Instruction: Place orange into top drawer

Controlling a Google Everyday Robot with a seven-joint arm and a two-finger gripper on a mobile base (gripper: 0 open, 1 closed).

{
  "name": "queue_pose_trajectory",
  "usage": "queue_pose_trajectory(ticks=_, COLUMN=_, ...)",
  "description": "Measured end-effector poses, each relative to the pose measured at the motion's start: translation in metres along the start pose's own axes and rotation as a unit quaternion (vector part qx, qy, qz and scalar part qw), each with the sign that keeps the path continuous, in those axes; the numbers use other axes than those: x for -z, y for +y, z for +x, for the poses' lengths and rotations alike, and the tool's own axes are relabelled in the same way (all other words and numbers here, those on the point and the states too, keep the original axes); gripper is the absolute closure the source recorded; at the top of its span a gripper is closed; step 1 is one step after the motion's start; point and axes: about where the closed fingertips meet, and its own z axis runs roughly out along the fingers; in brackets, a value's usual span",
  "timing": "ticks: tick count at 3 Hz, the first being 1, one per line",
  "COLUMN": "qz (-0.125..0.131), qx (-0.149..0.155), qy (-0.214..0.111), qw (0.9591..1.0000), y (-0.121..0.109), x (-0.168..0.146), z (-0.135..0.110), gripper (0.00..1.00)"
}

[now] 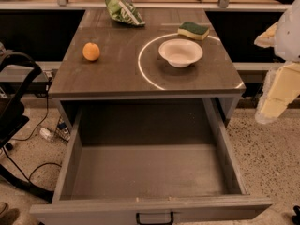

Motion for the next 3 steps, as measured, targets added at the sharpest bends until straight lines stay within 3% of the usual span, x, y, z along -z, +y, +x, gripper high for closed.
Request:
queue_pose_trajectory(ticks=1, qz=0.000, qx=0.000, qy=0.000, qw=1.0000, y=0.000, x=0.000, z=0.000, gripper=0.00)
queue_pose_trajectory(ticks=2, qz=0.013, qx=-0.015, qy=-0.038, qw=0.9991, y=-0.009, x=-0.004, z=-0.009, gripper=0.00)
queue_pose_trajectory(ticks=3, qz=0.025, qx=-0.059, qy=-0.143, qw=0.9877, y=-0.031, x=-0.026, z=-0.030, gripper=0.00)
